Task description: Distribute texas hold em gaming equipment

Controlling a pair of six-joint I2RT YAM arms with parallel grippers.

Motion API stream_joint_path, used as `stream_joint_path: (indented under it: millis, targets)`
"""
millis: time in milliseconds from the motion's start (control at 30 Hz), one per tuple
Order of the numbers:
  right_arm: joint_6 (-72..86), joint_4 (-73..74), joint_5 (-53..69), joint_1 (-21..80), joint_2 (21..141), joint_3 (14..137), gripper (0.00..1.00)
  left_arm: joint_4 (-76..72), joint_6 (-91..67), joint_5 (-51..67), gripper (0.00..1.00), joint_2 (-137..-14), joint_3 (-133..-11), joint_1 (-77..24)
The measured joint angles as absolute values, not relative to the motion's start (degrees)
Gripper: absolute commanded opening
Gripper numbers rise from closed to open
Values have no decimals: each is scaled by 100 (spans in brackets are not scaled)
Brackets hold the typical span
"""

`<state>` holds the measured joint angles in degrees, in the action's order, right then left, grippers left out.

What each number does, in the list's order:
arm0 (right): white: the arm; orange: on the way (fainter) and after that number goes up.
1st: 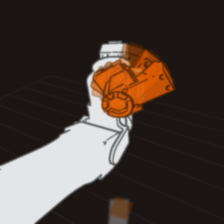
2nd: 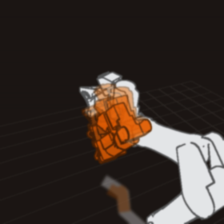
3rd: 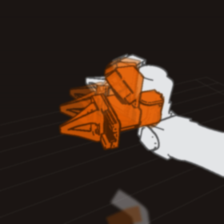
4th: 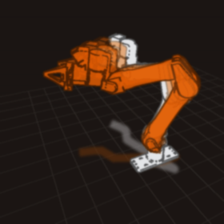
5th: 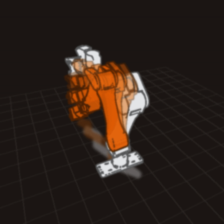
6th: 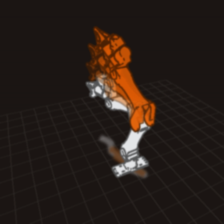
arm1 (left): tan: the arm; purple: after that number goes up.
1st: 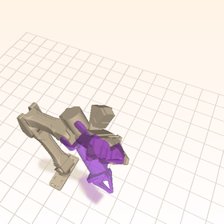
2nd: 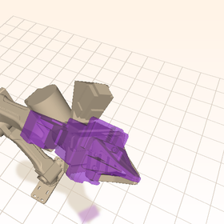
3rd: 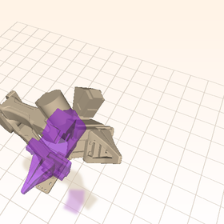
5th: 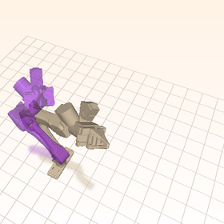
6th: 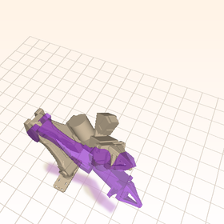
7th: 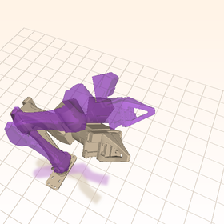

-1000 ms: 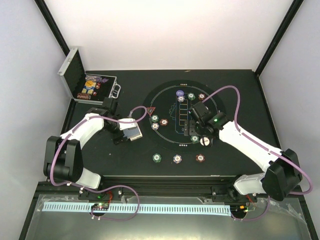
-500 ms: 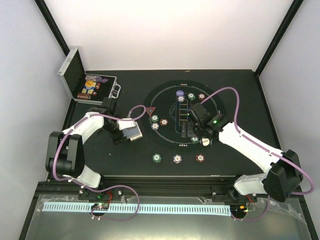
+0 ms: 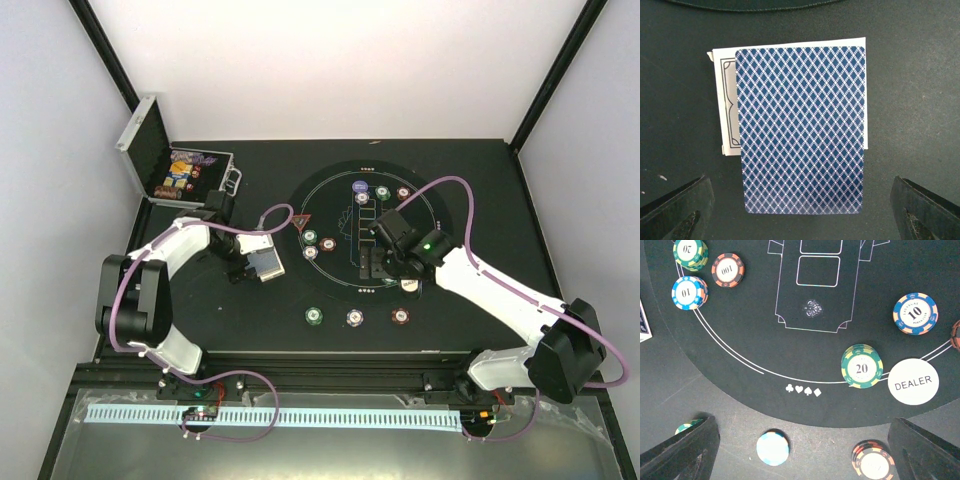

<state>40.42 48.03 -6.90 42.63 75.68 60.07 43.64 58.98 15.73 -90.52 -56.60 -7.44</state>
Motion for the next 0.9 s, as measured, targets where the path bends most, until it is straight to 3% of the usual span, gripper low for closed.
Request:
stream_joint_path:
  millis: [900]
  targets:
    - [4040,4880,-646,4278,7607,6007,94,4397,5953,1660,99,-9465,-5710,-696]
